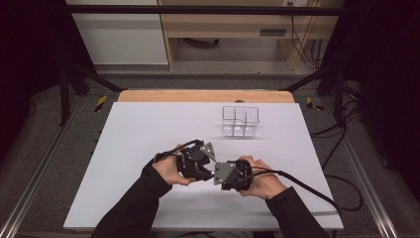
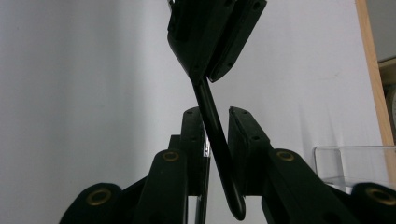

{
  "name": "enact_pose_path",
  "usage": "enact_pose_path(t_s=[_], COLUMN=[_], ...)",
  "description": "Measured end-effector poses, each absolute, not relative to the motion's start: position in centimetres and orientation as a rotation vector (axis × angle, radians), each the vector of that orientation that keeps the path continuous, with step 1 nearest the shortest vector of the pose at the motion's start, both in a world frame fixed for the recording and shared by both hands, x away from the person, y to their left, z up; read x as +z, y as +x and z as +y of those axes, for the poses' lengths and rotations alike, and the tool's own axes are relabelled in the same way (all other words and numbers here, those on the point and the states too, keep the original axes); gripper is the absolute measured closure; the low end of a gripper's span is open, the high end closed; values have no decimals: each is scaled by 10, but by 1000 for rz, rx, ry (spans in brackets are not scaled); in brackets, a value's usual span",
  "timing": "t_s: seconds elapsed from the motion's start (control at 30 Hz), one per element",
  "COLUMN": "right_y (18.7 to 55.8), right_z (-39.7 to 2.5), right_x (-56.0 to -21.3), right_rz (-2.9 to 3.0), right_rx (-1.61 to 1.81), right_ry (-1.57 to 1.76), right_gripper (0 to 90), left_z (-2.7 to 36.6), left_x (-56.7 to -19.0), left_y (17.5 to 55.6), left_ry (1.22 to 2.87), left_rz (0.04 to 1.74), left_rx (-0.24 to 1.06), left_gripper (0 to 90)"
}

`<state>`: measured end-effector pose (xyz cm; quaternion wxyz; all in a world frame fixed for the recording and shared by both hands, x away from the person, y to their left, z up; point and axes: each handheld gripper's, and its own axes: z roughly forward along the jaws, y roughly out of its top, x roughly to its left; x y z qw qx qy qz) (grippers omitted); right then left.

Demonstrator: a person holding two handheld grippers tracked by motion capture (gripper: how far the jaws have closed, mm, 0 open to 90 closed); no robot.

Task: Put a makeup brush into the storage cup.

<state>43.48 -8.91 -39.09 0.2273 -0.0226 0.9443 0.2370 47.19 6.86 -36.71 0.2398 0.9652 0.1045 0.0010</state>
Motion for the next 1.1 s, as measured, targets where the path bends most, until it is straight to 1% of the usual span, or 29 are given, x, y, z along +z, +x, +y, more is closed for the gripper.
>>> enact_pose_path(t_s=[0.3,0.47,0.63,0.8,0.87,0.9,0.93,0.97,1.03,1.07,1.1], right_y=[434,434,434,434,434,435,435,435,437,438,439], right_z=[-89,-89,-90,-90,-90,-90,-91,-91,-93,-94,-96], right_x=[-393,-392,-392,-393,-394,-395,-396,-396,-397,-397,-397], right_rz=[2592,2607,2617,2618,2623,2617,2627,2627,2625,2620,2630], right_rx=[645,655,672,691,703,704,704,704,703,706,711], right_ry=[-83,-91,-109,-103,-86,-96,-61,-61,-52,-44,-32], right_gripper=[782,800,833,835,836,836,836,836,836,836,836], left_z=[69,71,74,74,75,76,77,78,82,86,88], left_x=[-367,-366,-364,-363,-363,-363,-362,-360,-356,-353,-351], left_y=[473,472,473,472,471,471,471,471,471,473,472], left_ry=[2657,2629,2608,2620,2597,2581,2560,2548,2505,2514,2484], left_rz=[268,298,290,274,279,281,291,301,329,321,345], left_rx=[0,-6,13,29,31,46,58,77,122,148,165], left_gripper=[837,831,815,809,776,741,674,674,610,586,567])
